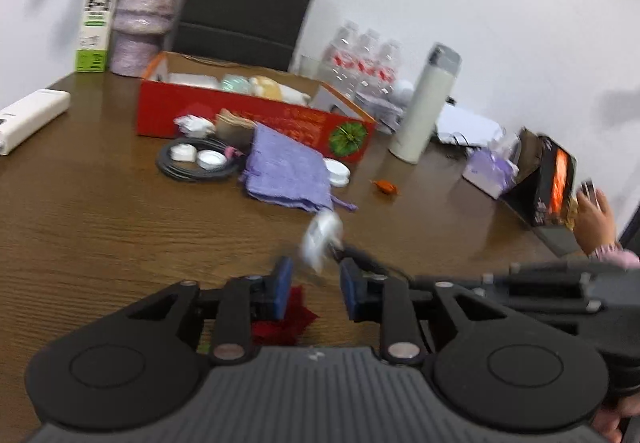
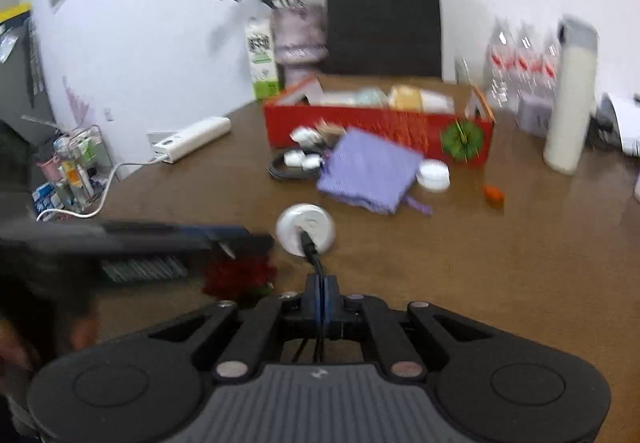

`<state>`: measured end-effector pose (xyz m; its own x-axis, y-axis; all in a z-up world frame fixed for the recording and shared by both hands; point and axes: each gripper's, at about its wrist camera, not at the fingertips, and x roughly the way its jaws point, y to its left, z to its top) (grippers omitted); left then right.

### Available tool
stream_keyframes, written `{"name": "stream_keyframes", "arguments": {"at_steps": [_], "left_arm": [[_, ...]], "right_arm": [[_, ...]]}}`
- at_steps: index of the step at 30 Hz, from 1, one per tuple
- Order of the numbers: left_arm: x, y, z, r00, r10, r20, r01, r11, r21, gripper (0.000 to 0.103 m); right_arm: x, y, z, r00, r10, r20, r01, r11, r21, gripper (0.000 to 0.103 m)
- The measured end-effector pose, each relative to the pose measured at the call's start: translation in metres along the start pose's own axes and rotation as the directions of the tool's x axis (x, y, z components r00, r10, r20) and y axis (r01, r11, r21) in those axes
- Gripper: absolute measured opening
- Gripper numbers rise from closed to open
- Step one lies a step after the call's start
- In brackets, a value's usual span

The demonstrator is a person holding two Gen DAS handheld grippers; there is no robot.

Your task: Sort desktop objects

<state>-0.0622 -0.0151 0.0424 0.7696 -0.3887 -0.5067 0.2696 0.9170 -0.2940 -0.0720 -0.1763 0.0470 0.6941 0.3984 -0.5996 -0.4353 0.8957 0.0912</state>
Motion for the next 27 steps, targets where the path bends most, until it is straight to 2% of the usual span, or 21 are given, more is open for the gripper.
{"name": "stream_keyframes", "arguments": {"at_steps": [3, 5, 8, 10, 12, 13, 14, 15, 16, 17, 19, 21, 23, 27], "left_arm": [[0.007, -0.004, 0.002, 1.0, 0.01, 0.007, -0.01, 1.0, 0.022, 0.042], [0.014, -0.005, 0.004, 1.0, 0.022, 0.001, -0.022, 0.998, 0.052, 0.042], [0.027, -0.01, 0.006, 1.0, 0.01, -0.018, -0.007, 0.986, 0.168, 0.044], [0.031, -0.011, 0.006, 0.999, -0.01, -0.031, 0.017, 0.971, 0.238, 0.053], [0.033, -0.01, 0.008, 1.0, -0.01, -0.025, 0.016, 0.972, 0.234, 0.063], [0.034, -0.006, 0.011, 0.999, -0.026, -0.028, 0.031, 0.979, 0.199, 0.063], [0.037, -0.003, 0.014, 0.998, -0.049, -0.041, 0.054, 0.986, 0.158, 0.058], [0.042, 0.0, 0.017, 0.996, -0.065, -0.066, 0.073, 0.99, 0.122, 0.032], [0.047, 0.002, 0.019, 0.994, -0.059, -0.092, 0.069, 0.991, 0.112, 0.019], [0.049, 0.003, 0.019, 0.996, -0.022, -0.092, 0.033, 0.993, 0.117, 0.01], [0.045, 0.008, 0.023, 0.995, -0.047, -0.085, 0.054, 0.994, 0.09, 0.01], [0.032, 0.015, 0.032, 1.0, 0.016, 0.0, -0.016, 0.999, 0.04, 0.009], [0.019, 0.027, 0.045, 0.995, 0.076, 0.064, -0.075, 0.997, -0.013, 0.009], [0.001, 0.052, 0.05, 0.994, 0.084, 0.074, -0.076, 0.992, -0.101, 0.009]], "right_arm": [[0.006, -0.002, 0.002, 1.0, -0.007, -0.018, 0.007, 1.0, -0.012, 0.001], [0.008, -0.003, 0.001, 1.0, 0.009, -0.027, -0.01, 1.0, -0.016, 0.001], [0.004, 0.001, -0.009, 0.998, 0.038, -0.057, -0.04, 0.999, -0.028, 0.001], [0.001, 0.0, -0.013, 0.997, 0.042, -0.065, -0.044, 0.999, -0.032, 0.001], [-0.001, 0.001, -0.014, 0.997, 0.046, -0.066, -0.049, 0.998, -0.036, 0.001], [-0.001, 0.002, -0.015, 0.996, 0.052, -0.069, -0.055, 0.998, -0.043, 0.001], [0.0, 0.004, -0.016, 0.996, 0.054, -0.072, -0.057, 0.997, -0.051, 0.001], [0.001, 0.006, -0.017, 0.995, 0.057, -0.079, -0.062, 0.997, -0.056, 0.001], [0.002, 0.007, -0.018, 0.995, 0.06, -0.083, -0.064, 0.996, -0.058, 0.001], [0.004, 0.008, -0.02, 0.995, 0.046, -0.09, -0.052, 0.997, -0.062, 0.001], [0.008, 0.009, -0.023, 0.996, 0.007, -0.094, -0.014, 0.997, -0.077, 0.001], [0.015, 0.006, -0.027, 0.993, -0.021, -0.113, 0.014, 0.998, -0.064, 0.001], [0.016, 0.001, -0.029, 0.995, -0.016, -0.102, 0.012, 0.999, -0.036, 0.001], [0.018, -0.006, -0.025, 0.991, -0.099, -0.09, 0.098, 0.995, -0.015, 0.005]]}}
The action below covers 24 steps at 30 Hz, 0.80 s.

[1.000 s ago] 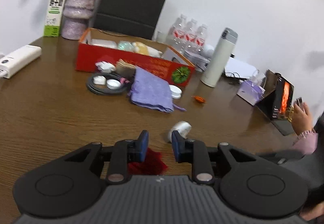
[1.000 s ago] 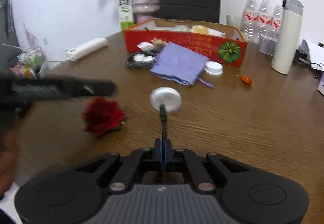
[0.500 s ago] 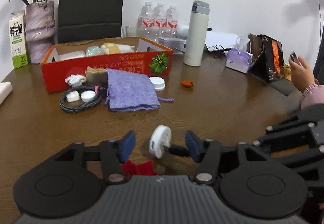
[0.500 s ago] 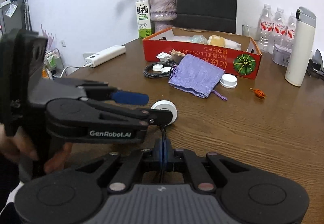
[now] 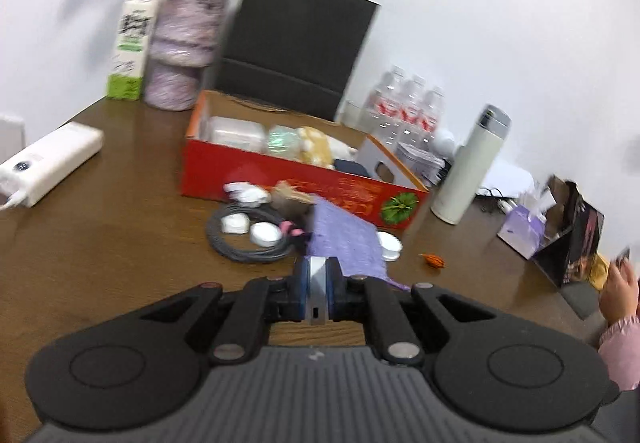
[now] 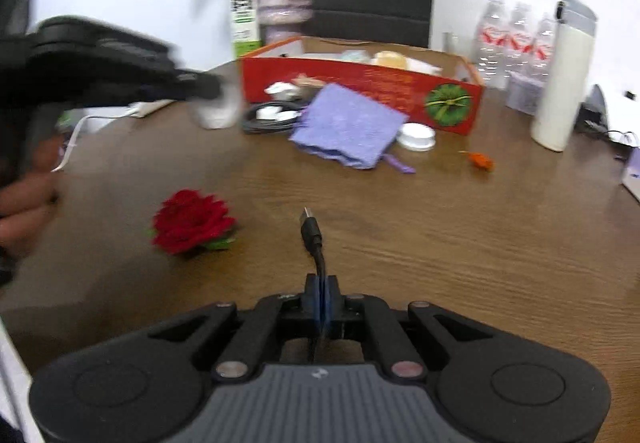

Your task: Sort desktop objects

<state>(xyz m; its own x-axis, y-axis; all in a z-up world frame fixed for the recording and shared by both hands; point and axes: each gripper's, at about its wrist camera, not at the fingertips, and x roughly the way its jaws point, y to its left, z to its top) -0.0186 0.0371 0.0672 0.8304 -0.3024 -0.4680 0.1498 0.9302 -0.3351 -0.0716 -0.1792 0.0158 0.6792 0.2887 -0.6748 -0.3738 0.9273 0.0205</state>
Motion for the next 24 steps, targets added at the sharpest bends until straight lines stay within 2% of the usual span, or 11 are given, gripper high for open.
{"name": "stream_keyframes", "arguments": {"at_steps": [3, 4, 5, 8, 9, 10, 11, 13, 15, 18, 24], "left_arm": [[-0.005, 0.008, -0.01, 1.0, 0.02, -0.009, -0.02, 1.0, -0.016, 0.01], [-0.007, 0.012, -0.014, 1.0, 0.018, -0.02, -0.019, 0.999, -0.026, 0.01], [-0.005, 0.015, -0.017, 0.999, 0.022, -0.033, -0.023, 0.999, -0.037, 0.01], [-0.001, 0.02, -0.021, 0.997, 0.045, -0.056, -0.047, 0.998, -0.048, 0.01], [-0.003, 0.021, -0.022, 0.997, 0.052, -0.05, -0.055, 0.997, -0.05, 0.01], [-0.004, 0.023, -0.021, 0.997, 0.057, -0.046, -0.059, 0.997, -0.047, 0.01], [-0.007, 0.023, -0.02, 0.997, 0.06, -0.044, -0.061, 0.997, -0.044, 0.01], [-0.013, 0.023, -0.012, 0.998, 0.051, -0.032, -0.053, 0.998, -0.047, 0.01], [-0.019, 0.019, 0.003, 0.999, 0.036, -0.011, -0.036, 0.999, -0.017, 0.01], [-0.023, 0.006, 0.031, 0.999, 0.029, 0.033, -0.031, 0.996, 0.083, 0.01], [-0.013, -0.003, 0.108, 0.994, -0.011, 0.107, -0.001, 0.994, 0.113, 0.01]], "right_arm": [[0.003, 0.0, 0.008, 1.0, 0.017, 0.008, -0.016, 1.0, -0.021, 0.023], [0.006, 0.002, 0.012, 0.999, 0.026, 0.023, -0.025, 0.999, -0.031, 0.036], [0.01, 0.002, 0.017, 0.999, 0.03, 0.032, -0.028, 0.999, -0.042, 0.041], [0.027, 0.004, 0.029, 0.999, -0.041, 0.017, 0.043, 0.996, -0.073, 0.041], [0.033, 0.004, 0.03, 1.0, -0.03, -0.001, 0.03, 0.996, -0.089, 0.038], [0.037, 0.002, 0.029, 1.0, -0.008, -0.018, 0.006, 0.997, -0.079, 0.019], [0.037, -0.002, 0.028, 0.999, 0.034, -0.014, -0.034, 0.998, -0.05, 0.012], [0.033, -0.003, 0.029, 0.999, 0.037, -0.01, -0.037, 0.999, -0.037, 0.012], [0.021, -0.004, 0.036, 0.998, 0.046, 0.051, -0.046, 0.999, -0.019, 0.006], [-0.004, -0.014, 0.06, 0.982, 0.049, 0.182, -0.054, 0.998, 0.022, 0.006], [-0.022, -0.048, 0.136, 0.916, 0.015, 0.401, -0.067, 0.991, 0.114, 0.005]]}}
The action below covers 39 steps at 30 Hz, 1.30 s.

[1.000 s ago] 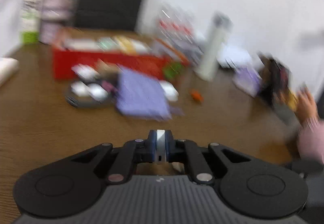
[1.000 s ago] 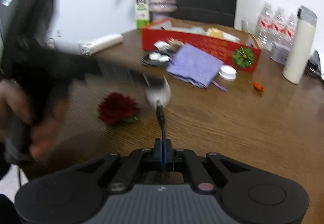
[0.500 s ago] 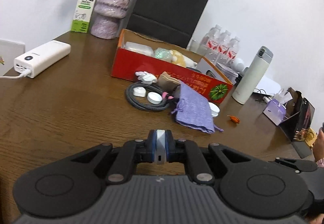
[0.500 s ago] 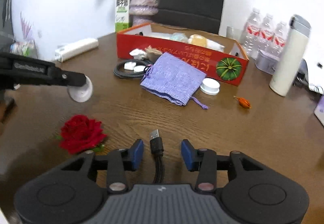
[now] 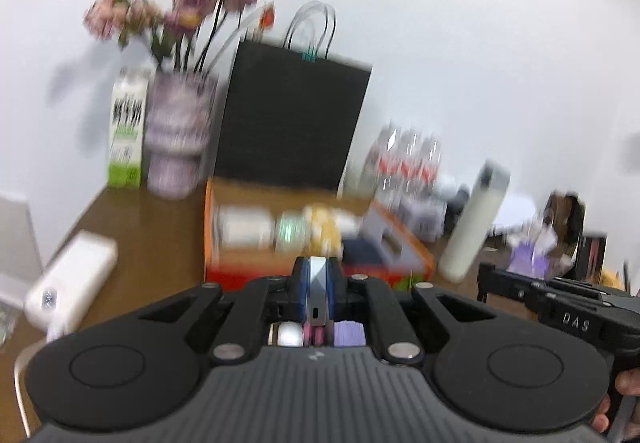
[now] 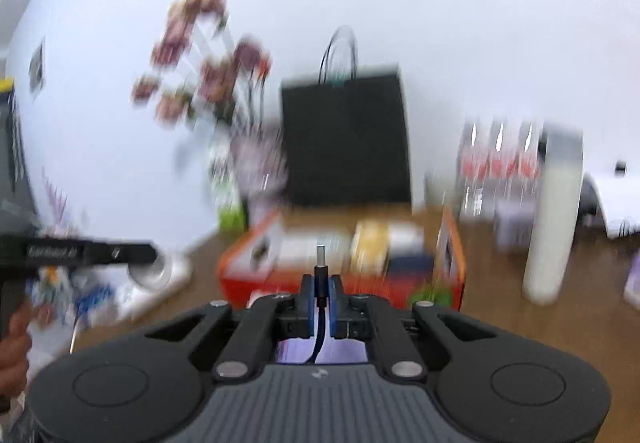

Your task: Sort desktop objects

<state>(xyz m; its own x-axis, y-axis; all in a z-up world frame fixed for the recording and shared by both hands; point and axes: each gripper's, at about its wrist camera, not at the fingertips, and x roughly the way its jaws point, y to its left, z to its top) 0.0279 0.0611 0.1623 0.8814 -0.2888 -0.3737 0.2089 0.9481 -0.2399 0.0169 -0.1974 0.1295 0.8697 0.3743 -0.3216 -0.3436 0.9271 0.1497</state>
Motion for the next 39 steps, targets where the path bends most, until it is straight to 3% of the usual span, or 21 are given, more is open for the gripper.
{"name": "stream_keyframes", "arguments": {"at_steps": [3, 5, 8, 13, 16, 20, 22, 24, 25, 27, 29, 31, 32, 33, 36, 39], "left_arm": [[0.022, 0.004, 0.035, 1.0, 0.025, 0.019, -0.026, 1.0, 0.011, 0.01], [0.042, 0.007, 0.056, 1.0, 0.002, -0.004, -0.002, 1.0, 0.007, 0.01], [0.073, 0.011, 0.081, 1.0, -0.009, -0.009, 0.009, 1.0, 0.024, 0.01], [0.162, 0.031, 0.083, 0.992, 0.011, -0.122, -0.014, 0.999, -0.03, 0.01], [0.227, 0.044, 0.057, 0.967, 0.077, -0.241, -0.091, 0.995, -0.047, 0.01], [0.279, 0.066, 0.033, 0.926, 0.144, -0.35, -0.175, 0.983, -0.058, 0.01], [0.291, 0.074, 0.025, 0.905, 0.179, -0.386, -0.216, 0.975, -0.054, 0.013], [0.293, 0.077, 0.025, 0.916, 0.159, -0.369, -0.2, 0.977, -0.074, 0.019], [0.29, 0.075, 0.027, 0.919, 0.157, -0.362, -0.196, 0.978, -0.074, 0.023], [0.279, 0.069, 0.034, 0.932, 0.161, -0.325, -0.186, 0.981, -0.047, 0.051], [0.266, 0.063, 0.043, 0.945, 0.171, -0.278, -0.183, 0.983, -0.016, 0.054], [0.253, 0.059, 0.052, 0.949, 0.178, -0.26, -0.19, 0.982, -0.022, 0.061], [0.249, 0.059, 0.056, 0.948, 0.188, -0.258, -0.203, 0.978, -0.036, 0.078], [0.243, 0.057, 0.057, 0.942, 0.208, -0.262, -0.23, 0.972, -0.053, 0.087], [0.228, 0.047, 0.057, 0.912, 0.26, -0.319, -0.291, 0.955, -0.052, 0.088], [0.199, 0.034, 0.045, 0.912, 0.265, -0.313, -0.292, 0.955, -0.043, 0.102]], "right_arm": [[0.011, -0.006, 0.046, 0.994, -0.005, 0.108, 0.006, 1.0, -0.006, 0.005], [0.021, -0.009, 0.076, 0.987, -0.013, 0.161, 0.017, 1.0, -0.02, 0.005], [0.062, -0.008, 0.115, 0.986, -0.022, 0.166, 0.033, 0.997, -0.064, 0.005], [0.177, -0.009, 0.134, 0.998, -0.065, -0.004, 0.064, 0.985, -0.163, 0.005], [0.249, -0.012, 0.118, 0.987, -0.085, -0.137, 0.059, 0.982, -0.18, 0.005], [0.327, -0.032, 0.079, 0.934, -0.104, -0.341, 0.07, 0.991, -0.11, 0.005], [0.353, -0.041, 0.068, 0.907, -0.072, -0.416, 0.052, 0.997, -0.059, 0.006], [0.367, -0.046, 0.057, 0.88, -0.037, -0.474, 0.036, 0.999, -0.011, 0.01], [0.368, -0.046, 0.054, 0.876, -0.035, -0.482, 0.035, 0.999, -0.009, 0.015], [0.359, -0.043, 0.057, 0.883, -0.04, -0.467, 0.034, 0.999, -0.023, 0.031], [0.34, -0.039, 0.068, 0.91, -0.035, -0.412, 0.02, 0.999, -0.042, 0.057], [0.32, -0.037, 0.083, 0.933, -0.037, -0.357, 0.016, 0.998, -0.06, 0.06], [0.306, -0.036, 0.09, 0.944, -0.031, -0.33, 0.012, 0.998, -0.061, 0.062], [0.294, -0.036, 0.095, 0.95, -0.026, -0.31, 0.01, 0.999, -0.052, 0.064], [0.251, -0.036, 0.101, 0.967, -0.003, -0.254, -0.003, 1.0, -0.02, 0.076], [0.203, -0.034, 0.088, 0.976, -0.002, -0.22, -0.003, 1.0, -0.025, 0.083]]}}
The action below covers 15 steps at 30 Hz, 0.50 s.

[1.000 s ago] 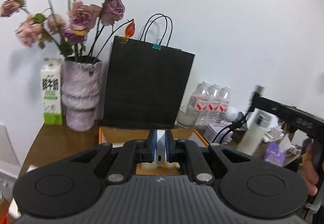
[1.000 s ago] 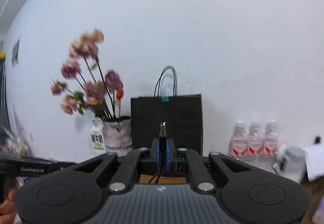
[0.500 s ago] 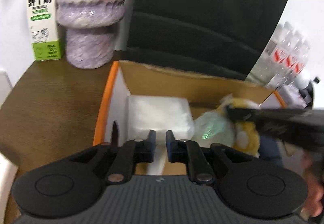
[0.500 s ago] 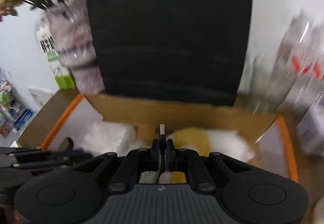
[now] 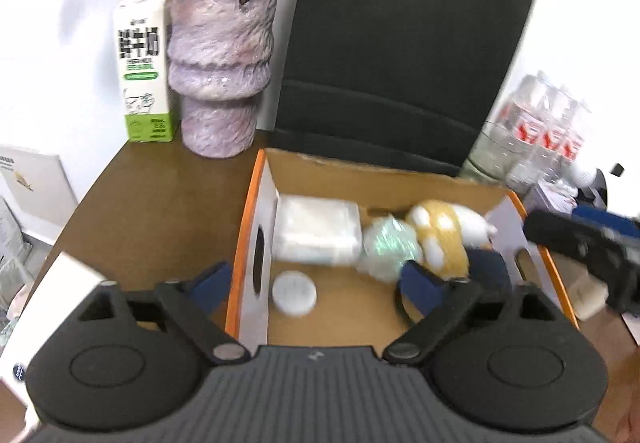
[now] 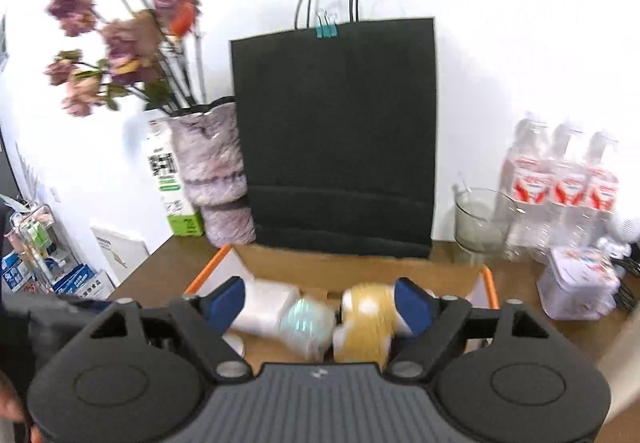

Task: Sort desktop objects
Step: 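Withdraw both tools from the box back over the table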

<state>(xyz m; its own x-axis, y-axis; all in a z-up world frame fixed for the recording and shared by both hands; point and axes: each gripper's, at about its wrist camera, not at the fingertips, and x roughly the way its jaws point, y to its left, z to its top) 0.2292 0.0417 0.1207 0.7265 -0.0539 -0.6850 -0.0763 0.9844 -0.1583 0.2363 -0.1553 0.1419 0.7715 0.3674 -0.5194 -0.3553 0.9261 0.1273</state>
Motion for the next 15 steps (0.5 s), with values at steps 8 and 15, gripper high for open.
{"name": "stream_keyframes", "arguments": {"at_steps": [8, 15], "left_arm": [[-0.051, -0.007, -0.081, 0.997, 0.07, 0.039, -0.072, 0.996, 0.046, 0.103], [-0.1, 0.004, -0.166, 0.996, 0.064, 0.07, -0.067, 0.996, 0.049, 0.103]], "right_arm": [[-0.05, -0.005, -0.093, 0.995, 0.001, -0.104, 0.014, 0.99, 0.143, 0.085], [-0.079, 0.026, -0.172, 0.98, -0.066, -0.187, 0.075, 0.996, 0.039, 0.085]]}}
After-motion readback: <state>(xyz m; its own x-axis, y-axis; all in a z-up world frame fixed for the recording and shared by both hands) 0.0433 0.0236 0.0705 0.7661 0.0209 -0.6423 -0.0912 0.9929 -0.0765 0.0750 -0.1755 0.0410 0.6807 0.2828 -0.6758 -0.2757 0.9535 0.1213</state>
